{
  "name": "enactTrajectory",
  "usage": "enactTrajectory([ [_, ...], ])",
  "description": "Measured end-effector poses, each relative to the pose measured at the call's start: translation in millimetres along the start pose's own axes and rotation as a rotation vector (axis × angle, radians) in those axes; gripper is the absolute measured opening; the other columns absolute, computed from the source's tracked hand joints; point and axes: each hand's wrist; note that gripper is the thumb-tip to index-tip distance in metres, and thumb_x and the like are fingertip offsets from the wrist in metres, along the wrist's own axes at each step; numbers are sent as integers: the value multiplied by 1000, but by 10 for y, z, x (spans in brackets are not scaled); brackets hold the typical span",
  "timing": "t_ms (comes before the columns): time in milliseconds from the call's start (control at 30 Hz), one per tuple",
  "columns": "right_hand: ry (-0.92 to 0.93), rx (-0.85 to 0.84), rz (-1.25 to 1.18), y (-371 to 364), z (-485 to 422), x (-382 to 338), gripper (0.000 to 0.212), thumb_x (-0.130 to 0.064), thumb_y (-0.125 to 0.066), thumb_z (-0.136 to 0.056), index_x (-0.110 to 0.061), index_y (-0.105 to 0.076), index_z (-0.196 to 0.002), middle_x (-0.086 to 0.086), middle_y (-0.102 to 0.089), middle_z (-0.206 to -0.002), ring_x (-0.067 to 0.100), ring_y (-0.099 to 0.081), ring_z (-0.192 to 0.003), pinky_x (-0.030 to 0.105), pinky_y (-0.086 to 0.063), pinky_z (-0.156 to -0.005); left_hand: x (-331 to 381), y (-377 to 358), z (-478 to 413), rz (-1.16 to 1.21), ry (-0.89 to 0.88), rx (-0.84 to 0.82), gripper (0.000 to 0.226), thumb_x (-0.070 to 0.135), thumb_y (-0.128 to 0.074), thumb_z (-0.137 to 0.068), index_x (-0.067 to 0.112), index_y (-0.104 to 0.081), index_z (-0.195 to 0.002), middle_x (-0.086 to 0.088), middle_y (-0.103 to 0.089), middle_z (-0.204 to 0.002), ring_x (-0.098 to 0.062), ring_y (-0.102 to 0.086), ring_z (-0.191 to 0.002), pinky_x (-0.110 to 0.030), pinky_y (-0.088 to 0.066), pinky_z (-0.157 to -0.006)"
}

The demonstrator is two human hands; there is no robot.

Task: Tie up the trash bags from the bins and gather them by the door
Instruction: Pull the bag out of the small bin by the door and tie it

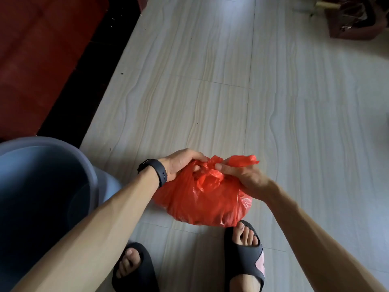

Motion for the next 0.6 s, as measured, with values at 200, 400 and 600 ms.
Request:
enactTrajectory([
  [200,344,534,631,-61,-45,161,15,-31,-86,-73,-22,-79,-83,-3,-63,-90,11,-65,-77,22,-52,-72,5,9,-15,70,88,-148,43,48,-54,-88,15,-48,-62,1,-37,-47,-15,-31,-49,-29,-33,-57],
  [400,521,580,826,-51,-46,285,24,-20,-65,-91,-22,-75,-113,-1,-55,-107,17,-61,-93,27,-52,-82,99,-14,7,6,84,-150,67,67,-36,-94,8,-67,-91,-15,-71,-88,-16,-45,-52,-28,-41,-54],
  [600,503,518,664,-128,-23,231,18,-30,-67,-93,-29,-74,-110,-5,-60,-106,-3,-61,-95,11,-46,-81,55,-33,-45,-3,-18,52,62,68,-50,-88,10,-72,-85,-10,-62,-73,-18,-56,-55,-28,-46,-54],
])
Point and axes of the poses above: each hand's wrist, its own z-axis away from the middle knuckle, its own y-axis out of the back of the hand, x = y × z
